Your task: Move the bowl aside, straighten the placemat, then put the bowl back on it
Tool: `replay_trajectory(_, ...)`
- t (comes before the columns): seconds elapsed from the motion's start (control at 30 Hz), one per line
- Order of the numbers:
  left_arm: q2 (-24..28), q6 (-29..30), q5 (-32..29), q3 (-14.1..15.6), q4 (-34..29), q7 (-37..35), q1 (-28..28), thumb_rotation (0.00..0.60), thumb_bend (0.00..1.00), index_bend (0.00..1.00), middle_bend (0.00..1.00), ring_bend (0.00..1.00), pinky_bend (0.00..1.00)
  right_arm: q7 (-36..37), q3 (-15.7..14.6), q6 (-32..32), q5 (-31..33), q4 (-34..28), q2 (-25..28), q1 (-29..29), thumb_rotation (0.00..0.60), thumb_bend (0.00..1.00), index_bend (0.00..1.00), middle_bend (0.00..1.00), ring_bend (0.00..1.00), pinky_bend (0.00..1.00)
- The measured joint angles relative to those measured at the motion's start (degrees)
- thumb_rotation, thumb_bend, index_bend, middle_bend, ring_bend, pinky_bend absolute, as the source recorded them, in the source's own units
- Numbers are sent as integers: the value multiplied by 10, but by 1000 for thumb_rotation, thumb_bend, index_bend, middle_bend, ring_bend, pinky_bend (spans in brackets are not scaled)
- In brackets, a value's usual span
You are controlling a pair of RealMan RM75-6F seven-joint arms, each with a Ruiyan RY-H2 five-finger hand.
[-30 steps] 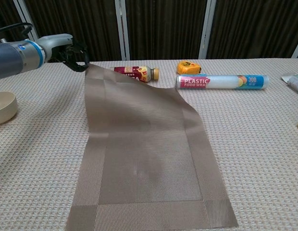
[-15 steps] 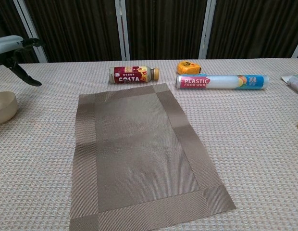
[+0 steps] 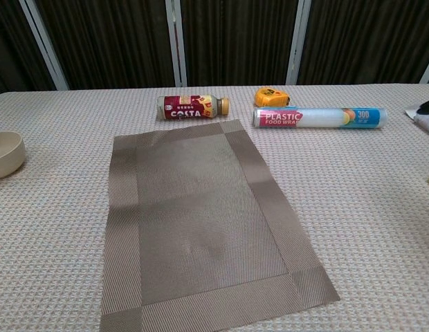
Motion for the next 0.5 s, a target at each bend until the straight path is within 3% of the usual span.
replay_trajectory(0.23, 39, 95, 24, 34, -93, 50, 76, 600, 20, 0, 0, 0, 0, 16, -26, -50, -70, 28, -37, 65, 600, 0, 46, 0, 0, 0)
replay_trajectory(0.5, 40, 118, 42, 48, -97, 67, 101, 600, 21, 0, 0, 0, 0, -5, -40, -79, -99, 39, -104, 100, 600, 0, 73, 0, 0, 0)
